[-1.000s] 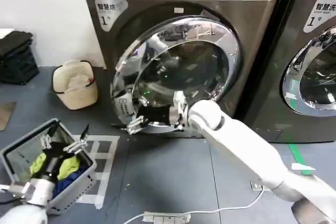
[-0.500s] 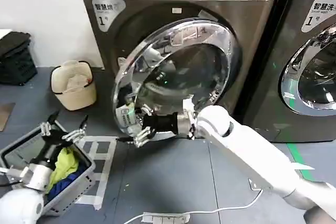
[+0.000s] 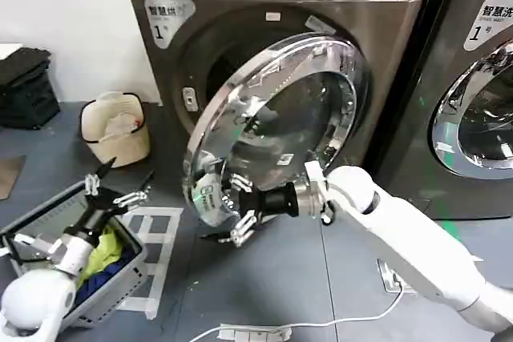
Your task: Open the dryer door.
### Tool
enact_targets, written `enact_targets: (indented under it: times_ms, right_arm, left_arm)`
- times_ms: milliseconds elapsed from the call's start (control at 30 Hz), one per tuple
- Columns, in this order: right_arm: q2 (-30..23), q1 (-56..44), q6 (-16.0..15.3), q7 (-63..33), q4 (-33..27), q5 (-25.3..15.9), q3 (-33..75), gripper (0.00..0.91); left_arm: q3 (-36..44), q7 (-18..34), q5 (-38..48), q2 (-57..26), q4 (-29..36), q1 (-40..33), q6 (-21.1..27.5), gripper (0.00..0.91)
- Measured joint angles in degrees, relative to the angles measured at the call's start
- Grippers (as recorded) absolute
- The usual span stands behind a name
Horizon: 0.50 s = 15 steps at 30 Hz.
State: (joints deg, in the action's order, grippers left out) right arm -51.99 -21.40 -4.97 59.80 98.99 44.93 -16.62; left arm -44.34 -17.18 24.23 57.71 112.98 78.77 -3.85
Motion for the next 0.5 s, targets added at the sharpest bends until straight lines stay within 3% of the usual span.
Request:
enact_targets:
  times_ms: [500]
  right_arm:
    - [5.44,-6.3,1.68,7.38,4.06,-2.34,7.84,0.907]
  left_arm:
    - [6.91,-4.13,0.08,-4.11,-2.28,-5.47,-1.15,0.907]
